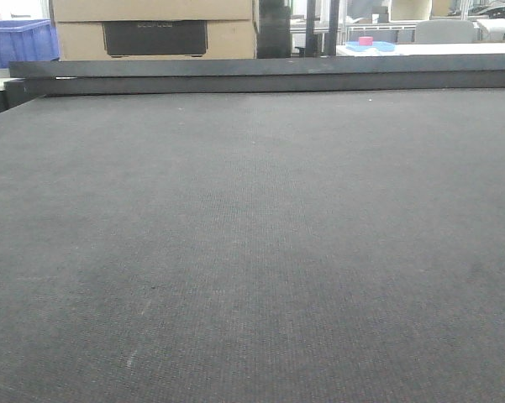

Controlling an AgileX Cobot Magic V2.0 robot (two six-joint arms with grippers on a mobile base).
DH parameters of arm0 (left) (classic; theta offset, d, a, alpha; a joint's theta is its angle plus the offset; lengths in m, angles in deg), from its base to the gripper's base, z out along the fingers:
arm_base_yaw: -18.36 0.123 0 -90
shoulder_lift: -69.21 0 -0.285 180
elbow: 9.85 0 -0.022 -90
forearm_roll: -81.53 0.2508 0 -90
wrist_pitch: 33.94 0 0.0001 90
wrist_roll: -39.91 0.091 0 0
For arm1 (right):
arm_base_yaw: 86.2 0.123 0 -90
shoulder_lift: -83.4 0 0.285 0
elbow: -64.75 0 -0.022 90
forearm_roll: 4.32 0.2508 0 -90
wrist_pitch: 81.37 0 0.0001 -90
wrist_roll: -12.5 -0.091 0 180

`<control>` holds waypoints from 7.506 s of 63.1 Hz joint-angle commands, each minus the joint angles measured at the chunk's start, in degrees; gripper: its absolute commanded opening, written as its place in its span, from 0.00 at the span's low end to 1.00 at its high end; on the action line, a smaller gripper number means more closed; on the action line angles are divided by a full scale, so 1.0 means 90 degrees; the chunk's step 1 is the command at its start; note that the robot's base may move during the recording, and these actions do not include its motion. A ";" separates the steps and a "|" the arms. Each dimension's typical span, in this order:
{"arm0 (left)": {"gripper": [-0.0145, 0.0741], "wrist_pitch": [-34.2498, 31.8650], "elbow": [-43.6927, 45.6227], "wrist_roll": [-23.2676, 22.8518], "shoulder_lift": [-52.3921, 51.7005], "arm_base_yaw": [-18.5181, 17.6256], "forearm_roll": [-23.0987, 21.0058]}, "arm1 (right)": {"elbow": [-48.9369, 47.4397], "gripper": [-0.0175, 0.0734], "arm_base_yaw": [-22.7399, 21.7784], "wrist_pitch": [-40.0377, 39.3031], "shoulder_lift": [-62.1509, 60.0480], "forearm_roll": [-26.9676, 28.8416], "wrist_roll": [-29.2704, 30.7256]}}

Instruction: Place valve from conveyor to right shelf box

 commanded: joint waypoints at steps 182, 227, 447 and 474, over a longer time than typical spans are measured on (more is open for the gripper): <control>0.04 0.5796 0.6484 -0.0203 0.7454 -0.0097 -0.0670 | -0.9245 0.68 -0.0038 0.7574 0.9922 -0.0201 -0.0315; 0.04 0.5732 0.6484 -0.0203 0.7454 -0.0097 -0.0670 | -0.8394 0.80 -0.1037 0.7131 1.0183 0.0199 0.0022; 0.61 0.6589 0.7796 0.0990 1.0767 0.0584 -0.0813 | -0.8279 0.01 -0.1037 0.6734 1.0957 0.0431 0.0060; 0.04 0.7006 0.7866 0.0990 1.0754 0.0584 -0.0813 | -0.8279 0.01 -0.1037 0.6595 1.0939 0.0487 0.0060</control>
